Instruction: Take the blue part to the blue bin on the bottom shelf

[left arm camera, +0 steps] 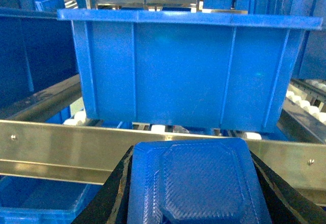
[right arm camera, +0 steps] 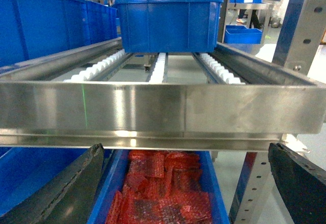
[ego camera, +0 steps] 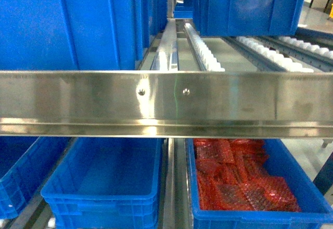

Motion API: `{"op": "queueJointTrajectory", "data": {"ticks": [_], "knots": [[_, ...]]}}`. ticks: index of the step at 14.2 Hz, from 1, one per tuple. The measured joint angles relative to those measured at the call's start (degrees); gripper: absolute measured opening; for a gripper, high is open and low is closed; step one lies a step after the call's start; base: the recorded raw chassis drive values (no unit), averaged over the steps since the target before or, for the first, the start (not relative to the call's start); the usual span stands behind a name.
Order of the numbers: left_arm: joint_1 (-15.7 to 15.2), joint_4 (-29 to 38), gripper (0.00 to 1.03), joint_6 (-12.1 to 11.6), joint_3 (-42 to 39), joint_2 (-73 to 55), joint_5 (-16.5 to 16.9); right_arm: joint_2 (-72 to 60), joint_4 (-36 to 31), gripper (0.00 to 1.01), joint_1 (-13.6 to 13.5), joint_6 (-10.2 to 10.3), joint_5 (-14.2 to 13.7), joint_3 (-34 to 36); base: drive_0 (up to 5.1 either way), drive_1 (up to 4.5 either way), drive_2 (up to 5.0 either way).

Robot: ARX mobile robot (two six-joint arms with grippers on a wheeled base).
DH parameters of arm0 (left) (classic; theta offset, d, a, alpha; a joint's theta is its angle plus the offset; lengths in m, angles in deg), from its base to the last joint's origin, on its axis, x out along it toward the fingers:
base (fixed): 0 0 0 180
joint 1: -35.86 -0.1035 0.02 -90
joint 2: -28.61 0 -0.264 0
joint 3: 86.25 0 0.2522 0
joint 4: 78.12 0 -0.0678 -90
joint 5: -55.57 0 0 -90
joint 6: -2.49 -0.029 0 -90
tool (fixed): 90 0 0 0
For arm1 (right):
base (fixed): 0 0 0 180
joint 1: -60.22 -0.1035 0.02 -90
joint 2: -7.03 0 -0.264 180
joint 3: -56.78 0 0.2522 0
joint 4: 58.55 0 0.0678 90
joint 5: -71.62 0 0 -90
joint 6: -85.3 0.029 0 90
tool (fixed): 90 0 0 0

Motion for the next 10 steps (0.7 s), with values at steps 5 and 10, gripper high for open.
{"op": "queueJointTrajectory", "data": {"ticks": [5, 10], "knots": [[0.0, -0.1, 0.43, 0.0, 0.0, 0.0, 0.0, 0.0, 0.0, 0.98, 0.0, 0.0, -0.2, 0.0, 0.0, 0.0, 0.0], [0.0, -0.1, 0.43, 0.0, 0.0, 0.0, 0.0, 0.0, 0.1, 0.98, 0.0, 0.0, -0.1, 0.0, 0.0, 0.0, 0.0]]}}
